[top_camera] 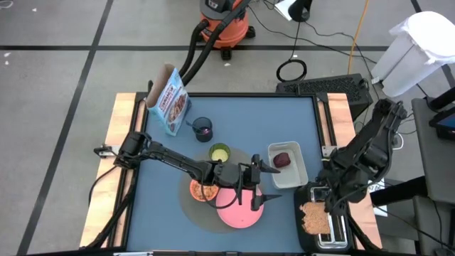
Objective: Arrange a breakfast setting
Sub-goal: Put the toasted bread on the pink plate
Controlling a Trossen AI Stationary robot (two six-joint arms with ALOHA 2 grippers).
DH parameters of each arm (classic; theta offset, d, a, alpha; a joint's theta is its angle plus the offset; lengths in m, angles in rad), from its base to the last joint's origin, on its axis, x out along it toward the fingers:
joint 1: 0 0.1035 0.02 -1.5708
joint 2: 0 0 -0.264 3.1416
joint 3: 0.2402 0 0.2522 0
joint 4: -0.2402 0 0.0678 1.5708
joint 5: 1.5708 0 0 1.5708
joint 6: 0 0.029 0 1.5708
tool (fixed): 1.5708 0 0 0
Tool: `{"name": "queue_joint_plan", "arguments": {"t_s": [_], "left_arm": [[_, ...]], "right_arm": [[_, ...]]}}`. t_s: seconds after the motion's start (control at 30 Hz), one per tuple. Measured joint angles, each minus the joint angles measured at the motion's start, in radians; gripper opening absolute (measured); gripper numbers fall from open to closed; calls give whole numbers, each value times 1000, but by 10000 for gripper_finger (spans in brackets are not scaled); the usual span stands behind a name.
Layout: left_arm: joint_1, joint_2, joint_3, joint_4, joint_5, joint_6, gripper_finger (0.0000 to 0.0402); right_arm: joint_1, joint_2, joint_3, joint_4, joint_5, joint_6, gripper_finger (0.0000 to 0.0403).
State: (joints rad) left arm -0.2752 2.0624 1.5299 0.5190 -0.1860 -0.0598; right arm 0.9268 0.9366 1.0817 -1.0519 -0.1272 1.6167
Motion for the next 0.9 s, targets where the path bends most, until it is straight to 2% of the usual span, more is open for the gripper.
{"name": "queue_joint_plan", "arguments": {"t_s": [0.63,0.9], "left_arm": [[0,0,0,0,0,-6,392],[0,0,0,0,0,-7,392]], "right_arm": [[0,39,0,8,3,19,233],[0,41,-1,65,29,17,233]]}}
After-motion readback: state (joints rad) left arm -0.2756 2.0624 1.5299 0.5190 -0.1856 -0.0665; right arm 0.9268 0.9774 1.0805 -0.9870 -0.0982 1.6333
